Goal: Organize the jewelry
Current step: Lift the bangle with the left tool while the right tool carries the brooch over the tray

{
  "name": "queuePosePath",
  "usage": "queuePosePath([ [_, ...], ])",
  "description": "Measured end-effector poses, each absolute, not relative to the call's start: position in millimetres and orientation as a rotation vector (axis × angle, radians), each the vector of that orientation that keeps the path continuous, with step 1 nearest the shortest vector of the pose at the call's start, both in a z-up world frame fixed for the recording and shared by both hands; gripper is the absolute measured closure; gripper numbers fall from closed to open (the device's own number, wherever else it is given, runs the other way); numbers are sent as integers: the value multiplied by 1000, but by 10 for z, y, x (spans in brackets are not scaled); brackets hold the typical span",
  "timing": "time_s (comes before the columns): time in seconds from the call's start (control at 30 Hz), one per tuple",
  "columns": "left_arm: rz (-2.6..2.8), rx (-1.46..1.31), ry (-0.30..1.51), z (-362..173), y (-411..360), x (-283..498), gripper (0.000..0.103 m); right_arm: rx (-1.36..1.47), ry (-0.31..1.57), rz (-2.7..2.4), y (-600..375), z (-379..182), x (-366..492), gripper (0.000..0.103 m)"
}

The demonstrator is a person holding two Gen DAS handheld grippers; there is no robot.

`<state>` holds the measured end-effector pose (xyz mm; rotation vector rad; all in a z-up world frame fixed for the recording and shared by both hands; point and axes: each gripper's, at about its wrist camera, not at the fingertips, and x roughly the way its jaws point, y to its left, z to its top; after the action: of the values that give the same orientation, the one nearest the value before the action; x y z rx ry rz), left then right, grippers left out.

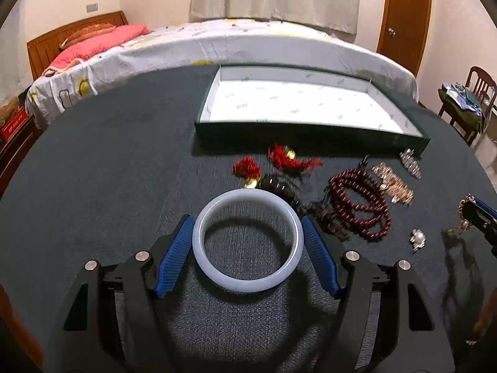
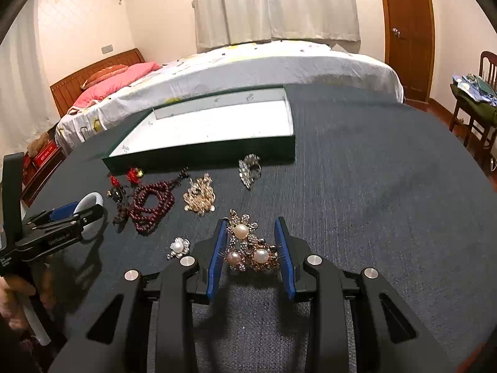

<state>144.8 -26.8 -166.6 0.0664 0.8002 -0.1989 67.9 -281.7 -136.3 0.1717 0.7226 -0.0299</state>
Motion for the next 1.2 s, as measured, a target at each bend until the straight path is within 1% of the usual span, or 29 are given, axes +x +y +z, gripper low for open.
queuePosePath([
  [0.4, -231, 39, 729, -1314, -349, 1406, 34, 159, 649, -22, -2787, -1040, 665, 71],
  [0.67, -264, 27, 683, -1106, -488, 1527, 34, 137, 573, -8, -2788, -757, 839, 71],
  [0.83, -283, 15, 644, -933, -586, 1714, 34, 120, 507, 8, -2780, -531, 1090, 71],
  [1.03, -297, 10, 576, -708, -779, 2153, 34, 98, 438, 18, -2804, -328, 1449, 71],
  [1.2, -298, 8, 547, -675, -952, 2516, 34, 95, 425, 13, -2867, -362, 1786, 71],
])
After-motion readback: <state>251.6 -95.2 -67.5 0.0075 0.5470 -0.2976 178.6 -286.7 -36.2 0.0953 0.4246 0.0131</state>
